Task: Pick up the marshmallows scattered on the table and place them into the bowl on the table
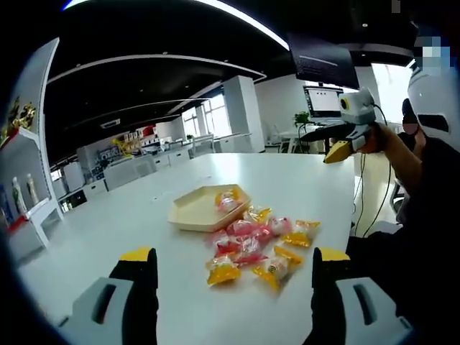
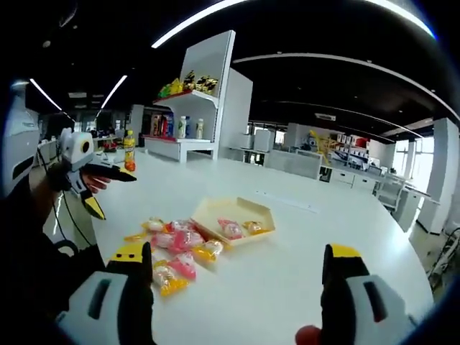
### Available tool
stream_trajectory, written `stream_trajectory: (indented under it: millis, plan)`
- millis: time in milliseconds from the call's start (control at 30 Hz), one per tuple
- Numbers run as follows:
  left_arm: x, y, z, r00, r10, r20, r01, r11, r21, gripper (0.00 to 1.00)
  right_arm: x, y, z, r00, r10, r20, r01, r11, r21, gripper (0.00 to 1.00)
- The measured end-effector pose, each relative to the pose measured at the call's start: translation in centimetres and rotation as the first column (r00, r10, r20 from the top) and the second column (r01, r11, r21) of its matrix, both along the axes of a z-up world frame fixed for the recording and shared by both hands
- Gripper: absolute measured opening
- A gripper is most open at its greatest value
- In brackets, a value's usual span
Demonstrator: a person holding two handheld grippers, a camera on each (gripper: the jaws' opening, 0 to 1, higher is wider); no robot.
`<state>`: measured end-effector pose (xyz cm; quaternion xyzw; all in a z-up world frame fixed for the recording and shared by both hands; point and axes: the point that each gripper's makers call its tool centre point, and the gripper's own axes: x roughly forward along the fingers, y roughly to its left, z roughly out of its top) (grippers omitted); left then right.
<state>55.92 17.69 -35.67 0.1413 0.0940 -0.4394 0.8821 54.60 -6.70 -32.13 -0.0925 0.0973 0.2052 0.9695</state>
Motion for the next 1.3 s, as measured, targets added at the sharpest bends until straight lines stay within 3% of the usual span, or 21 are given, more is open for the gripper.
stream_trajectory:
  millis: [167, 267, 500, 800, 1300]
  plan:
    - [0.3, 0.1, -0.2, 1.000, 0.006, 0.003, -0.006, 1.000, 0.011, 0.88, -0.3, -0.2, 0.0, 1.000, -0.005, 0.000, 0.005, 1.000, -0.012, 0.94]
    - [0.1, -0.3, -0.1, 0.997, -0.019, 0.078, 0.014, 0.998, 0.066, 0.87, -0.4, -0.3, 0.0, 1.000, -0.005, 0.004, 0.005, 1.000, -0.017, 0.93]
    - [0.3, -0.7, 0.3, 0.998, -0.008, 0.064, 0.007, 1.000, 0.016, 0.87, -0.4, -0.4, 0.3, 1.000, -0.007, 0.011, 0.007, 1.000, -0.026, 0.92]
    - [0.9, -1.0, -0.2, 0.995, -0.001, 0.100, -0.003, 0.999, 0.036, 0.79, -0.5, -0.4, 0.0, 1.000, -0.004, -0.001, 0.004, 0.999, -0.047, 0.90]
    - [3.1, -1.3, -1.5, 0.998, 0.046, 0.040, -0.045, 0.999, -0.017, 0.79, -0.2, -0.7, -0.3, 1.000, -0.010, -0.012, 0.009, 0.997, -0.075, 0.88]
